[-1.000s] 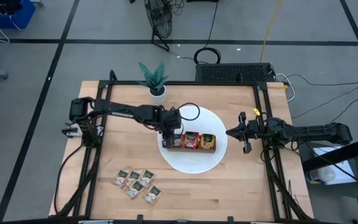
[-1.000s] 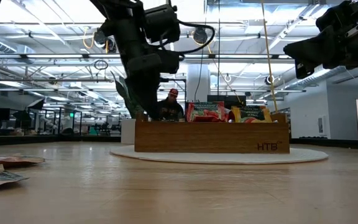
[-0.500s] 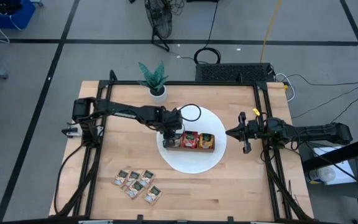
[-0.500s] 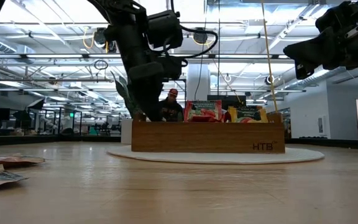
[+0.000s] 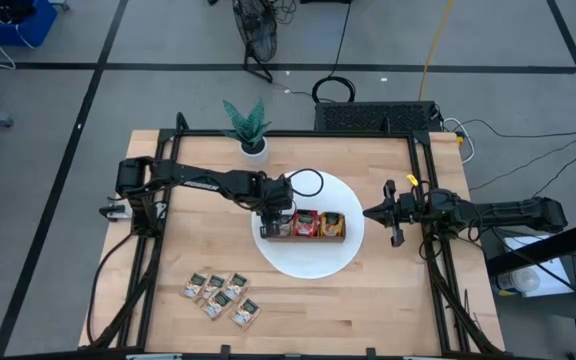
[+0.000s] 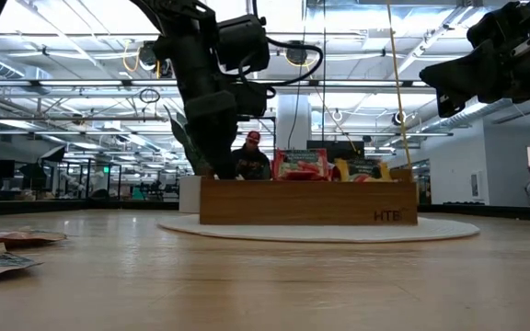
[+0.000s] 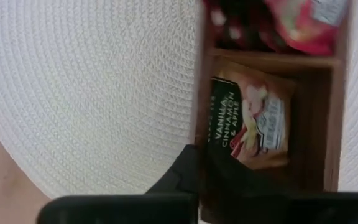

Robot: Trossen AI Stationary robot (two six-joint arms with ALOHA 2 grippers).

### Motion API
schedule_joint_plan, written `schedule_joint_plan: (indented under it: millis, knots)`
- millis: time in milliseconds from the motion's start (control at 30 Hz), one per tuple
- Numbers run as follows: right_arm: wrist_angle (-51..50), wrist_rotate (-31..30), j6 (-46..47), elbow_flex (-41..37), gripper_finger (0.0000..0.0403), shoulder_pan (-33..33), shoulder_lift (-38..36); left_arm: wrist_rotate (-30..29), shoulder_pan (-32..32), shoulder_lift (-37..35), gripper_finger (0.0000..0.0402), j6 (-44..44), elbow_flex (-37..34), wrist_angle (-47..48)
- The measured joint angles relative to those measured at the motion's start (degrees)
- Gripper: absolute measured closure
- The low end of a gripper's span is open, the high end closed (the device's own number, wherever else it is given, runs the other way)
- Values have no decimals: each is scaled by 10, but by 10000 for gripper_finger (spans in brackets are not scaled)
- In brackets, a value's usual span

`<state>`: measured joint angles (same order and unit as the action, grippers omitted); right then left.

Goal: Pick & Place Tea
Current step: Put the brown tea bag into the left section of the wooden organizer

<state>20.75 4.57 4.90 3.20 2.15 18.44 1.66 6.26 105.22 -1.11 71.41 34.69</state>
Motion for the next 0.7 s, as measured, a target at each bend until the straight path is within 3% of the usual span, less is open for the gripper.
schedule_joint_plan:
  millis: [500, 700]
  knots:
    - [0, 0, 0, 0, 399, 0, 0, -6, -13, -18, 400, 14, 0, -1]
    - [0, 0, 0, 0, 399, 0, 2, -44, -19, -41, 401, 23, 0, 8]
